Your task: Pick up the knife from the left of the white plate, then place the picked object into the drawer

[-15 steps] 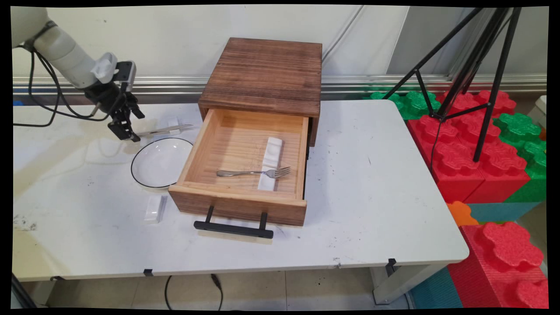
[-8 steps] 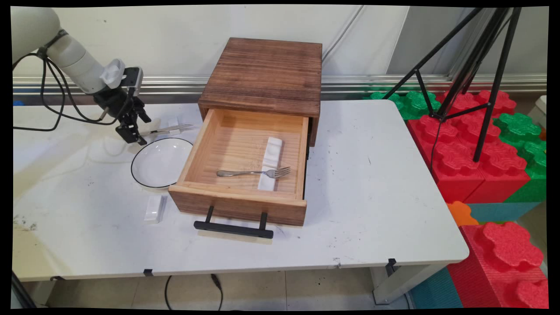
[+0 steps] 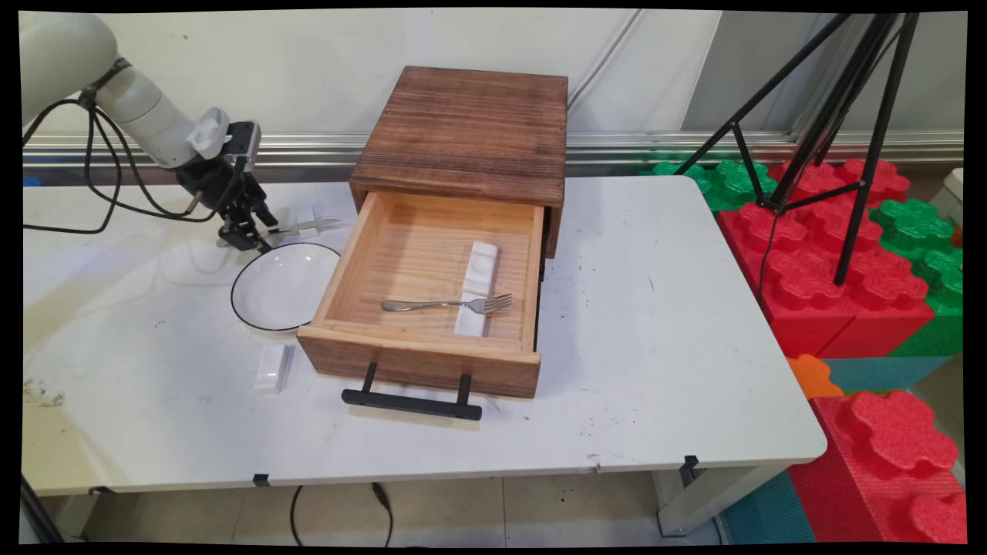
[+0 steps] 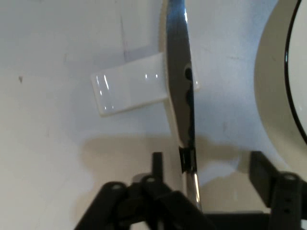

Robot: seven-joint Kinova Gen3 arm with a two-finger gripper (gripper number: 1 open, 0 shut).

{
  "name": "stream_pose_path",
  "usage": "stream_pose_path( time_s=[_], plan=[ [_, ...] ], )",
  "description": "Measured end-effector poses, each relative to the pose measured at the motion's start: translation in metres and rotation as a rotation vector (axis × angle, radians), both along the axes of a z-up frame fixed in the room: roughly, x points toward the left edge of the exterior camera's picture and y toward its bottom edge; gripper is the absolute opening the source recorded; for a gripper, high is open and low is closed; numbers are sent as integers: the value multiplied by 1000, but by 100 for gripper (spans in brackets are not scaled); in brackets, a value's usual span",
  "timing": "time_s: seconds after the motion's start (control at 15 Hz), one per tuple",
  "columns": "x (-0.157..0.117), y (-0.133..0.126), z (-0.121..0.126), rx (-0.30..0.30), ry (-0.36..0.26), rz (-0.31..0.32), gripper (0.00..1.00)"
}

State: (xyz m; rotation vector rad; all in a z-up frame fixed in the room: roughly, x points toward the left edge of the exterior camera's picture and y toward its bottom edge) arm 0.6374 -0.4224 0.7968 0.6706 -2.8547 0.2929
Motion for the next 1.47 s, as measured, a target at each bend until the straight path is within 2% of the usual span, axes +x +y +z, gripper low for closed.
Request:
stream_pose_path(
  time_s=[0.93, 1.27, 1.47],
  plan=[
    [1, -6, 1, -9, 5, -8, 0],
    [0, -3, 22, -22, 17, -22, 0],
    [0, 4, 44, -32, 25, -38, 0]
  ],
)
